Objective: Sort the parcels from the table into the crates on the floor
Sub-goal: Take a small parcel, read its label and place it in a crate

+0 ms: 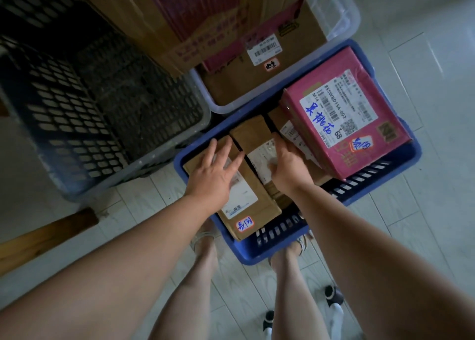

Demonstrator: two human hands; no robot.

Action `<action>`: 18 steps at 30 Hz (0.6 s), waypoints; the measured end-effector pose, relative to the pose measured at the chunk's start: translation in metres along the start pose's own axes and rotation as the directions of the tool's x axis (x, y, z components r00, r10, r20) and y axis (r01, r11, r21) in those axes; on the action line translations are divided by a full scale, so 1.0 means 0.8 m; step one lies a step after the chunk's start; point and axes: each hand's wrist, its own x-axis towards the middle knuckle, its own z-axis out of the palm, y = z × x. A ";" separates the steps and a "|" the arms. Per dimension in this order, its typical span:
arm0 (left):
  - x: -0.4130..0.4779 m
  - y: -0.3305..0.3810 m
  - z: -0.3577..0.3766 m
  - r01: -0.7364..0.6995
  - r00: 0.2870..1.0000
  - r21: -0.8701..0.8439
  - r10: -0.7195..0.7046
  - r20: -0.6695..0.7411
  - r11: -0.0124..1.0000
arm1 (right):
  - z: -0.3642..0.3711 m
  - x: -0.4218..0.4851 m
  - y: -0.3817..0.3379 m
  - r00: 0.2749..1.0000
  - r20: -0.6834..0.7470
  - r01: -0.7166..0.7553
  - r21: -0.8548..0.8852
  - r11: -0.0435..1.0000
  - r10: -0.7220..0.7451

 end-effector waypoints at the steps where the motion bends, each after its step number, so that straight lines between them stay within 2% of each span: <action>1: -0.005 0.000 -0.004 -0.007 1.000 0.006 0.006 0.018 1.000 | -0.006 -0.009 -0.002 1.000 -0.010 0.002 -0.002 1.000 -0.002; 5: -0.038 0.008 -0.037 -0.027 0.998 -0.067 0.030 0.046 0.997 | -0.035 -0.050 -0.014 0.996 -0.079 -0.037 0.060 0.998 0.041; 10: -0.116 0.010 -0.104 -0.049 0.999 -0.163 0.050 0.002 0.985 | -0.077 -0.132 -0.058 0.972 -0.155 -0.137 0.225 0.965 0.174; 14: -0.186 0.003 -0.166 -0.067 0.997 -0.129 0.062 -0.043 0.989 | -0.119 -0.203 -0.102 0.941 -0.184 -0.209 0.342 0.916 0.283; 18: -0.252 0.003 -0.220 -0.079 0.991 -0.106 0.067 -0.112 0.991 | -0.154 -0.277 -0.154 0.946 -0.215 -0.153 0.366 0.918 0.243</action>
